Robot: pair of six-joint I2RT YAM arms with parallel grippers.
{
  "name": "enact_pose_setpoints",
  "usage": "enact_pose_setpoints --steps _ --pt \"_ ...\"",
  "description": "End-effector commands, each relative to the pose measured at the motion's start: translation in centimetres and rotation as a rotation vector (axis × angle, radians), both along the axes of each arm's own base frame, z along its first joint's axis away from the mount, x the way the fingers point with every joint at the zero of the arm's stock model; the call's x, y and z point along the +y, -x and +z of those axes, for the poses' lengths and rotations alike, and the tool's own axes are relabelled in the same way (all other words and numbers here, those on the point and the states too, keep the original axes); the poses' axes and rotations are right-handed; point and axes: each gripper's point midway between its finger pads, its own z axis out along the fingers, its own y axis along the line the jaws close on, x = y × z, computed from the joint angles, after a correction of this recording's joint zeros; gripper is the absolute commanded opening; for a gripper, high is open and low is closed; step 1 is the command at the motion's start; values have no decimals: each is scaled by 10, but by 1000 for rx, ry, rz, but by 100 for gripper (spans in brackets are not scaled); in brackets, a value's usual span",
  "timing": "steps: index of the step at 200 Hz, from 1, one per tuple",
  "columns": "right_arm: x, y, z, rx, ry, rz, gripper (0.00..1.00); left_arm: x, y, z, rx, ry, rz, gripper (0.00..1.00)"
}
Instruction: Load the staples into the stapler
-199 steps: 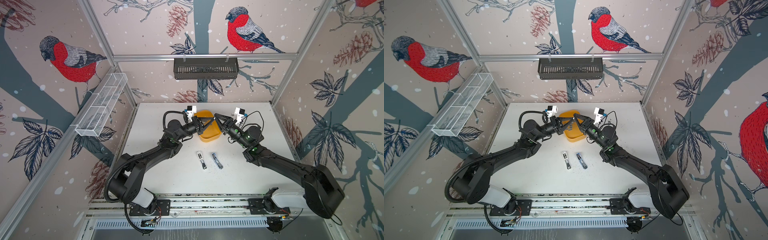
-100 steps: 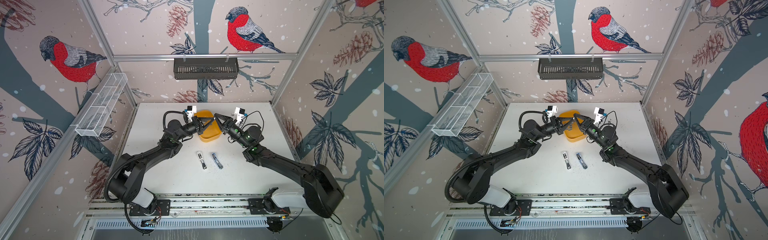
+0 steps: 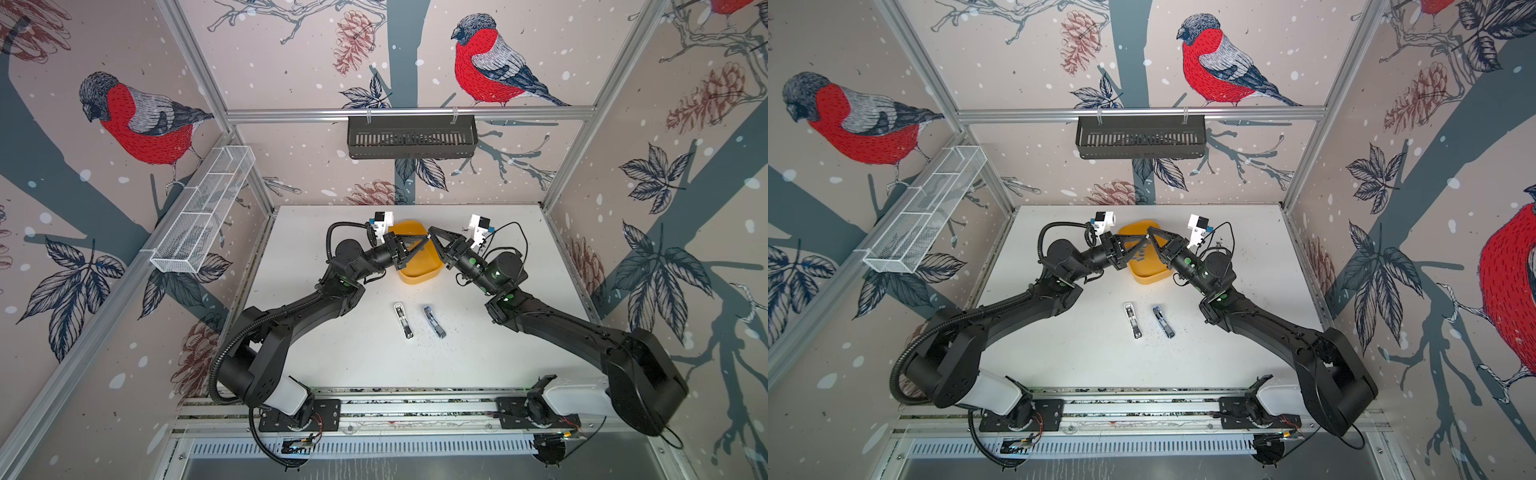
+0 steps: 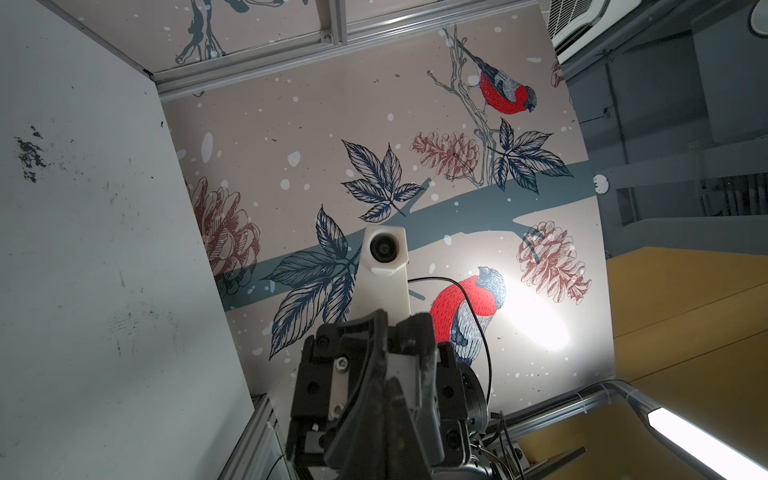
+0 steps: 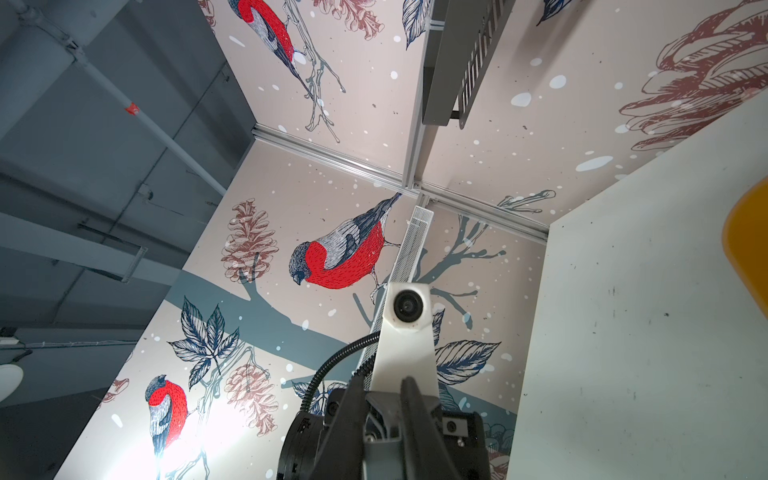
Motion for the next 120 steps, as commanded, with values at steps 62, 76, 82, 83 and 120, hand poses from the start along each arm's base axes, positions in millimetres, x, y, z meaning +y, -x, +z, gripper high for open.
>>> enact_pose_setpoints --steps 62,76,82,83,120 --pt "-3 3 6 -29 -20 1 17 4 4 13 -51 23 -4 15" --pt "-4 3 3 -25 -18 0 17 7 4 13 -52 20 1 20" --pt "-5 3 2 -23 -17 -2 17 9 3 13 -56 14 5 24" --pt "-5 3 2 -22 -17 -2 17 9 4 13 -57 13 5 25" --pt "-10 4 -3 -17 -9 -9 17 34 -3 5 -50 -37 71 56"
